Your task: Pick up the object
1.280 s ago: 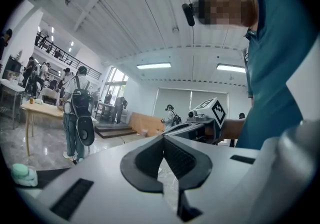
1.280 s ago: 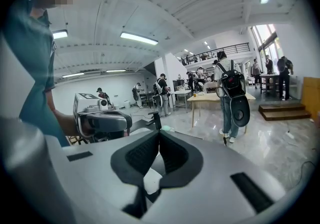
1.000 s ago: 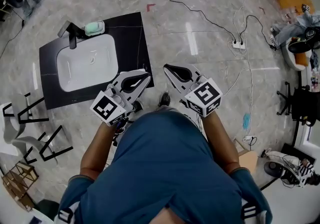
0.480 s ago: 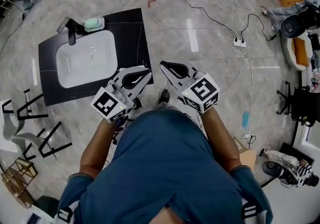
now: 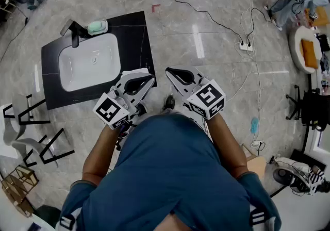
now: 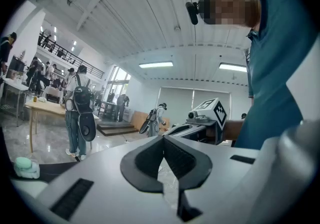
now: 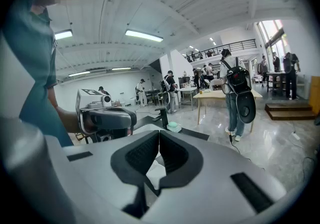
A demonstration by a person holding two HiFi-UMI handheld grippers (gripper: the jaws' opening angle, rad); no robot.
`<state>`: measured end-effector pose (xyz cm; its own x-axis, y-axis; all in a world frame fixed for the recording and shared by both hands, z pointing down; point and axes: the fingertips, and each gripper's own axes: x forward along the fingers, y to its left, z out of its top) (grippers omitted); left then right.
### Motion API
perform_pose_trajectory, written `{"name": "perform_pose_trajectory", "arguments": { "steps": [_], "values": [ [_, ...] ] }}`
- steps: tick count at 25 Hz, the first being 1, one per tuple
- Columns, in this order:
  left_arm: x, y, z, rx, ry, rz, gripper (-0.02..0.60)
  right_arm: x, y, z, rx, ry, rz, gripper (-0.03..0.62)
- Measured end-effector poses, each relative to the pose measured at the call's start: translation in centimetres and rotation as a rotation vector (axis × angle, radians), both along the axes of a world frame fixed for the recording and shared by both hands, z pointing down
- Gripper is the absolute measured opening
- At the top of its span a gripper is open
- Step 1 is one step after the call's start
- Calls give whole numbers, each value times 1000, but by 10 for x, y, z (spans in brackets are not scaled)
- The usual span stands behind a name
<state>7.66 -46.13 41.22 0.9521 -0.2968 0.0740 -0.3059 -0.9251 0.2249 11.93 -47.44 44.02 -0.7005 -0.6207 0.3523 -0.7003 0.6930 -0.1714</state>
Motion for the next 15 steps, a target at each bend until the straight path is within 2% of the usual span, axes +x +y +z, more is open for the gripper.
{"name": "perform_pose_trajectory", "arguments": {
  "steps": [15],
  "values": [
    [12,-1,-14,54,-11,-112,4,25,-1,-12,69,-24,-50,15]
  ]
}}
